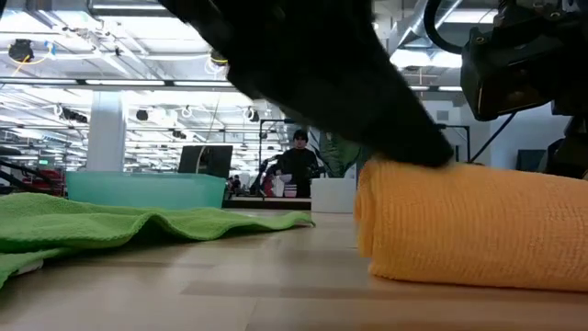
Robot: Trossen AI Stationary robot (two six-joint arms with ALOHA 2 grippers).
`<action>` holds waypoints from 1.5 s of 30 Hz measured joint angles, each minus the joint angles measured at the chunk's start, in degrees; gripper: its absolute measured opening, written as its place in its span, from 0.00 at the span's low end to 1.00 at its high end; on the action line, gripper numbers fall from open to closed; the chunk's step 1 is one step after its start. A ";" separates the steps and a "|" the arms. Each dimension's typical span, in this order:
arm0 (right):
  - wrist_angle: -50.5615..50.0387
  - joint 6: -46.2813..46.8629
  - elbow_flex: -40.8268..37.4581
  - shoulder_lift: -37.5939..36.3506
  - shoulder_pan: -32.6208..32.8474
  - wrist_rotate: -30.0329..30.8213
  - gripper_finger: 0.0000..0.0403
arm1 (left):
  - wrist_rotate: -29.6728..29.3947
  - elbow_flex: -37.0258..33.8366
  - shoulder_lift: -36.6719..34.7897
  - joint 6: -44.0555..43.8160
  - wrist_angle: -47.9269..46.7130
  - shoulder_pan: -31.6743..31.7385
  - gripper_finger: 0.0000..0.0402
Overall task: Roll microfiber towels into tight, uniform cylinder then place into a basket
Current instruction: Roll the yellow microfiber cloth
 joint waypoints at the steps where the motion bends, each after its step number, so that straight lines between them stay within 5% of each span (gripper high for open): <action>1: 0.00 0.01 0.00 0.00 0.00 -0.08 0.14 | 1.11 0.03 0.38 -1.10 -0.87 0.44 0.00; 10: 0.90 0.60 -0.07 0.00 -0.04 -0.88 0.15 | 4.04 0.23 1.84 -9.06 -6.90 3.01 0.00; 18: 1.02 2.61 -0.04 0.04 -0.52 -1.41 0.26 | 7.01 0.27 3.03 -13.98 -8.67 3.26 0.00; 29: 0.64 2.61 0.01 0.04 -0.74 -1.28 0.24 | -1.40 -0.36 -2.23 -6.11 -9.97 0.26 0.00; 34: 0.33 2.61 0.04 0.02 -0.74 -1.19 0.22 | -6.28 -0.34 -2.53 0.36 -3.39 -2.68 0.00; 45: 0.14 2.61 0.04 0.00 -0.76 -1.25 0.22 | -4.08 -0.21 3.62 1.75 6.62 0.15 0.00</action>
